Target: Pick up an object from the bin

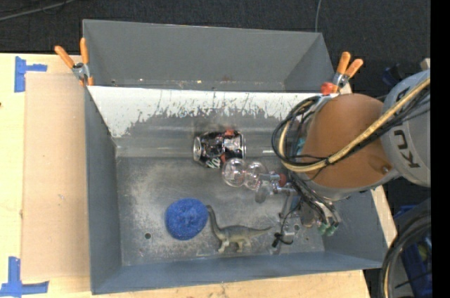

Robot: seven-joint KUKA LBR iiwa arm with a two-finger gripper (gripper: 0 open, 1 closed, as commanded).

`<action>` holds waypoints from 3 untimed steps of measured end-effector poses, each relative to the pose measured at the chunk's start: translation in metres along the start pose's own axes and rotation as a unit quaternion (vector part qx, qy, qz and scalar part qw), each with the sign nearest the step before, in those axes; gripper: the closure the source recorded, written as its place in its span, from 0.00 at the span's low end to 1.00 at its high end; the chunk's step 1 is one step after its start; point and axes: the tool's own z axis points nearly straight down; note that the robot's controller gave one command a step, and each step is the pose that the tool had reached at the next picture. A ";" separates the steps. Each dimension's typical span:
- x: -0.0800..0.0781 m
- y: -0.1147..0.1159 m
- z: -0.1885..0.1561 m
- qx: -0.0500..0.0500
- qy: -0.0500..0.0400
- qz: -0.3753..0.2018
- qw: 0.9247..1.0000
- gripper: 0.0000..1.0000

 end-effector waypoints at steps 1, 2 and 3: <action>-0.002 0.000 -0.004 0.000 -0.004 0.000 1.000 0.00; -0.016 0.011 0.058 0.000 -0.004 -0.087 0.996 0.00; -0.017 0.018 0.075 0.001 -0.003 -0.128 0.992 0.00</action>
Offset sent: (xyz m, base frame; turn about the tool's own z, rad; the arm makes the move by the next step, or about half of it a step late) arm 0.0231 0.0190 -0.1035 -0.3049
